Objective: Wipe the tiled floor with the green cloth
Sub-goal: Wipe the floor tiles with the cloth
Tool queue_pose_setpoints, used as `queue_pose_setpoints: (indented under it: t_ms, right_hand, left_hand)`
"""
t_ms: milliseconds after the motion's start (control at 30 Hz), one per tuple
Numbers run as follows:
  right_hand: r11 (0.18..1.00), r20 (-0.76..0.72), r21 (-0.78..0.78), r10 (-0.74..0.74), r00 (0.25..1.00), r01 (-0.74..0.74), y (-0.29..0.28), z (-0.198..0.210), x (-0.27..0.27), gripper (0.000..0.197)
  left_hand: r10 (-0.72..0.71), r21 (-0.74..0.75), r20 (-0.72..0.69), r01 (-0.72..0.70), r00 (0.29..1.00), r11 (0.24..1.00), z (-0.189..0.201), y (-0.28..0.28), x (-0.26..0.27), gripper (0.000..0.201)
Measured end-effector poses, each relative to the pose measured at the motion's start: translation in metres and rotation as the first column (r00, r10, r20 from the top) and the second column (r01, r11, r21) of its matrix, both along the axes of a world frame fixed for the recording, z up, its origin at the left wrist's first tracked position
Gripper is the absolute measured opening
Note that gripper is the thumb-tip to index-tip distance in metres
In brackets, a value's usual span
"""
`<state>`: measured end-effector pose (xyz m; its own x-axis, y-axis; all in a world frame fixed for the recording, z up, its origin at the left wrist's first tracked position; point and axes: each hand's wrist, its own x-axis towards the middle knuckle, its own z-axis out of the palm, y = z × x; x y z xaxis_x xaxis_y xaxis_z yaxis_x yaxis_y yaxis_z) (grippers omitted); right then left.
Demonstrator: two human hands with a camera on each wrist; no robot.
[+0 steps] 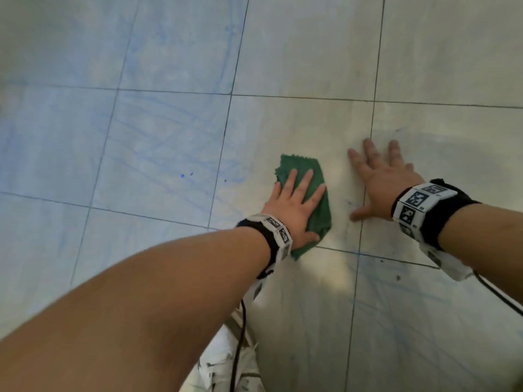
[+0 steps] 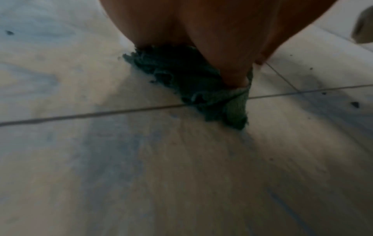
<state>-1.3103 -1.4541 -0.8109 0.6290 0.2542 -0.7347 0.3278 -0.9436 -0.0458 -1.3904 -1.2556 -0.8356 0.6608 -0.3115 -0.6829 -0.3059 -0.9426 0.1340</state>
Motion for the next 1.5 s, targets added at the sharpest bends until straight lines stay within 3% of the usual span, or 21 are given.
queue_pose_setpoints:
  t_ms: [133,300,433,667,900,967,1133,1367,1500]
  right_hand:
    - [0.998,-0.006,-0.023,0.052,0.999,-0.052,0.008,-0.001,0.006,0.145]
    - [0.998,-0.034,-0.018,0.064,0.997,-0.065,0.014,0.001,0.012,0.147]
    - [0.999,-0.056,0.005,0.052,0.997,-0.052,0.017,0.000,0.014,0.148]
    - [0.998,-0.049,-0.001,0.056,0.997,-0.056,0.021,0.003,0.016,0.146]
    - [0.997,-0.054,0.005,0.073,0.996,-0.073,0.022,0.002,0.015,0.145]
    - [0.997,-0.051,0.005,0.077,0.996,-0.077,0.022,0.001,0.015,0.145]
    - [0.996,-0.049,-0.006,0.092,0.995,-0.093,0.022,-0.001,0.018,0.145]
    - [0.995,-0.053,-0.023,0.092,0.994,-0.093,0.027,-0.003,0.021,0.147]
    - [0.997,-0.054,-0.015,0.080,0.995,-0.081,0.029,-0.003,0.022,0.148]
  left_hand:
    - [0.012,-0.010,0.029,-0.011,1.000,1.000,-0.005,0.008,0.014,0.108]
    - [0.311,0.015,0.052,-0.312,0.949,0.950,0.000,0.052,0.057,0.108]
    - [0.438,0.121,0.052,-0.441,0.897,0.889,0.005,0.099,0.088,0.109]
    - [0.356,0.136,0.040,-0.358,0.934,0.924,0.008,0.107,0.089,0.108]
    - [0.127,0.109,-0.078,-0.118,0.989,0.987,0.014,0.120,-0.018,0.114]
    - [0.125,0.097,-0.097,-0.116,0.987,0.989,0.011,0.121,-0.029,0.114]
    - [0.153,0.042,-0.057,-0.151,0.987,0.988,0.005,0.122,0.020,0.116]
    - [0.384,0.032,0.070,-0.387,0.921,0.922,0.000,0.116,0.124,0.110]
    - [0.456,0.009,0.099,-0.459,0.885,0.889,-0.003,0.111,0.132,0.110]
